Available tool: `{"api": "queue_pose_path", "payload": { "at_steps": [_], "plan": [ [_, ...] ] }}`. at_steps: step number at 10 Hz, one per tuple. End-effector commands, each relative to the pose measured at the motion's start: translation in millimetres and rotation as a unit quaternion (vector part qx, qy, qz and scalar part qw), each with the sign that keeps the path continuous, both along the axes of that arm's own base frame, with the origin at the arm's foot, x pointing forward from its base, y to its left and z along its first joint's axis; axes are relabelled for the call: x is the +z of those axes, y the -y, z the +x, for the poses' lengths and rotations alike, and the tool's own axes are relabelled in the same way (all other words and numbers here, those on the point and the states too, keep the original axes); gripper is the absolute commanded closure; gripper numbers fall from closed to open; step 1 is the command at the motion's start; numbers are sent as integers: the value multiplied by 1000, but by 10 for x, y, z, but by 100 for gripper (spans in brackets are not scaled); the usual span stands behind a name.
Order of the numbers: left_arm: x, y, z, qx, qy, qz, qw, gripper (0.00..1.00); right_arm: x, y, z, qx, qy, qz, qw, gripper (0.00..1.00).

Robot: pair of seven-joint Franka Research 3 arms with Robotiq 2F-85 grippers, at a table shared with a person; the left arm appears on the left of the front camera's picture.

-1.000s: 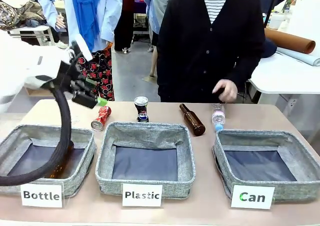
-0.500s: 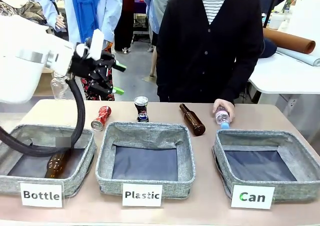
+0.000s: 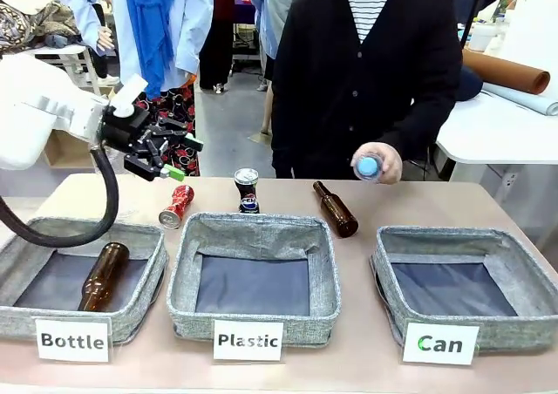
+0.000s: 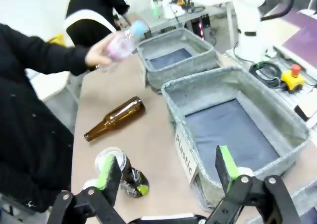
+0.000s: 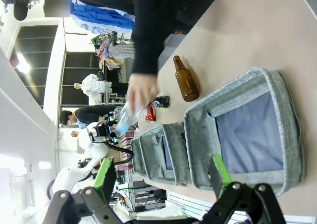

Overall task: Sort the can waste into the basket.
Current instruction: Pick up the can waste from the table and place it in the right Fabric basket.

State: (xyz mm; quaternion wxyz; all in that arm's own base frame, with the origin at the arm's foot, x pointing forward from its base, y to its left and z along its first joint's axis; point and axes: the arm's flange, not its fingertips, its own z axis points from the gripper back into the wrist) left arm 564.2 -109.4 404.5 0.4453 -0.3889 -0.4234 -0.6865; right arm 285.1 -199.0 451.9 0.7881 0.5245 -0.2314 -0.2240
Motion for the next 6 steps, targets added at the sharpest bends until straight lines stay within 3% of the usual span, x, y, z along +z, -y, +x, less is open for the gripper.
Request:
{"api": "queue_pose_path", "payload": {
  "at_steps": [1,2,4,5,6],
  "plan": [
    [-4,31,-29,0,1,3,1000,0,5,13,18,-1,20,3,1000,0],
    [-12,120,-71,-2,26,50,998,0,5,13,18,-1,20,3,1000,0],
    [-198,186,201,-25,-11,49,998,0,5,13,18,-1,20,3,1000,0],
    [-41,-55,139,-65,-23,20,997,0,5,13,18,-1,20,3,1000,0],
    [171,-438,-119,-76,-11,-1,997,0,5,13,18,-1,20,3,1000,0]
  ]
}}
